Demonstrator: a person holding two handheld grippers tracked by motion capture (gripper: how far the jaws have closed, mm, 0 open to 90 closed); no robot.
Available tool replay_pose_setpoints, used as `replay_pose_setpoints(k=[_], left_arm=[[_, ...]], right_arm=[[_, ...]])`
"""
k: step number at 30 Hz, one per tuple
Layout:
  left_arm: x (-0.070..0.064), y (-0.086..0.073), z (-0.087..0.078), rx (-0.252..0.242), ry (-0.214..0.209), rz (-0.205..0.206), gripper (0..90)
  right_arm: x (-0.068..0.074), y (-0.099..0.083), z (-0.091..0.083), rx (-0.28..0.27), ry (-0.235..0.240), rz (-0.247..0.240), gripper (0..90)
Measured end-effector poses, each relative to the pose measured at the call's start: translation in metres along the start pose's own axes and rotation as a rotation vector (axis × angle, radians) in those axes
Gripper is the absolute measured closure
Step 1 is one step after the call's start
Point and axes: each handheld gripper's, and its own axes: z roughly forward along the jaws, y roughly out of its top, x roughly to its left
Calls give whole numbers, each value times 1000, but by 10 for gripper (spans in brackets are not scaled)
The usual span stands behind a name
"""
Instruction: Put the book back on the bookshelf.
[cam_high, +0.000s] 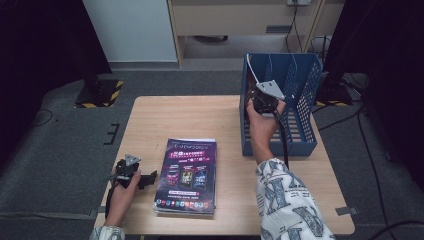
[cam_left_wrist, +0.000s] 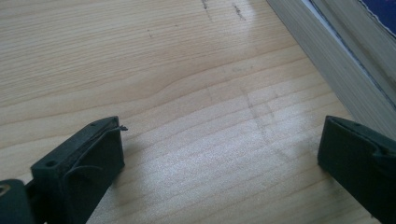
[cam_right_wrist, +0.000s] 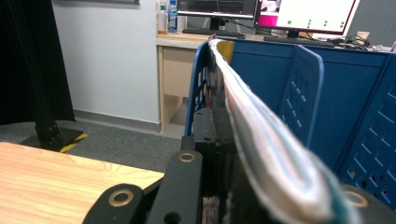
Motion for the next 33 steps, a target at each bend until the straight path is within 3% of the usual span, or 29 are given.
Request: replay_pose_setpoints(k=[10,13,14,15,19,25,33], left_arm=[[0,0,0,0,0,0,0],[0,0,0,0,0,0,0],[0,0,0,0,0,0,0],[0,0,0,0,0,0,0],[0,0,0,0,0,0,0],[0,0,0,0,1,1,0],[-1,0,0,1,0,-1,0]], right_arm=[[7,-1,-1,-4,42,-2,779],[7,-1,-2,-2,67,16,691],[7,-1,-4,-2,89,33,603],[7,-1,-4,-2,89,33,603],[6,0,-9,19,139,54,427],[3,-5,-16,40,186,69,281],[-3,-20,-35,85,237,63,156]])
